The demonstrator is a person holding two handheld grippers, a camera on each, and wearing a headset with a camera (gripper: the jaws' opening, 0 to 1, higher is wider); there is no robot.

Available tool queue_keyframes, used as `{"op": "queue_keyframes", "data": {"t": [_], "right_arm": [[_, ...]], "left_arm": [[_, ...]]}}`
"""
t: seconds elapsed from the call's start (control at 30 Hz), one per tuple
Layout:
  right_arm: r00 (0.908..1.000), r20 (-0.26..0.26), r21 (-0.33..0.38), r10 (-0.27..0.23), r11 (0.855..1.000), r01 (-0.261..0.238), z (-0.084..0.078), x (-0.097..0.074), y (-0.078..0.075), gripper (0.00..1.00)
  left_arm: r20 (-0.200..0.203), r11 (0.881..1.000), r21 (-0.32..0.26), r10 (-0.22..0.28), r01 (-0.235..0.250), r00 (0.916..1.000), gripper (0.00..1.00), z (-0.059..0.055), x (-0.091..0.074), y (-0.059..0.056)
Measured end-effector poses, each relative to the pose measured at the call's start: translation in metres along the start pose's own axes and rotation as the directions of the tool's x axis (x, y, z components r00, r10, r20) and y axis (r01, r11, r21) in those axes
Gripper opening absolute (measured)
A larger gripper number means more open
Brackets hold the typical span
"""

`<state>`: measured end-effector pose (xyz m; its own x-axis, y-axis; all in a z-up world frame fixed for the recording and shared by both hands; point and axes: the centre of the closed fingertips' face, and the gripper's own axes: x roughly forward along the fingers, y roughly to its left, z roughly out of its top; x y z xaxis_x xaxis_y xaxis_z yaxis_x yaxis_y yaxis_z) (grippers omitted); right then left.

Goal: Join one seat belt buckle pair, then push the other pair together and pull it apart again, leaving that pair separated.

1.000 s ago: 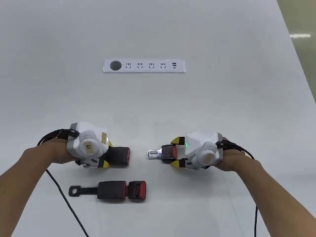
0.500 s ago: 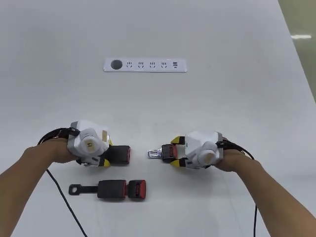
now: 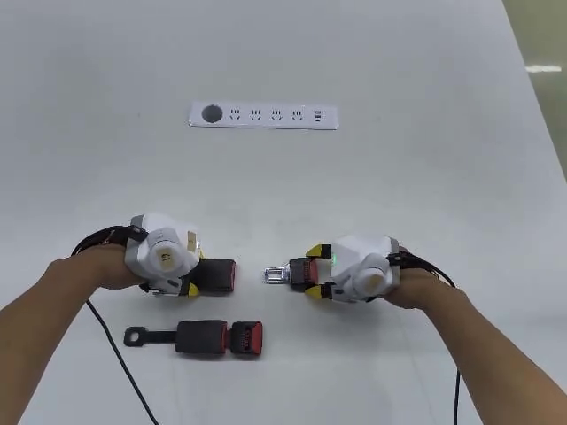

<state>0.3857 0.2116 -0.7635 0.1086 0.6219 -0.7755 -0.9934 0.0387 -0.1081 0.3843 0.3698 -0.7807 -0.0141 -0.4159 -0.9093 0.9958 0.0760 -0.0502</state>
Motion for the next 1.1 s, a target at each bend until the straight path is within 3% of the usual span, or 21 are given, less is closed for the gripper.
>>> {"op": "queue_keyframes", "data": {"t": [1.1], "right_arm": [[0.9998, 0.022, 0.007, 0.003, 1.000, -0.003, 0.027, 0.015, 0.005, 0.30]], "left_arm": [[-0.005, 1.000, -0.014, 0.004, -0.004, 1.0000, 0.32, 0.000, 0.001, 0.000]]}}
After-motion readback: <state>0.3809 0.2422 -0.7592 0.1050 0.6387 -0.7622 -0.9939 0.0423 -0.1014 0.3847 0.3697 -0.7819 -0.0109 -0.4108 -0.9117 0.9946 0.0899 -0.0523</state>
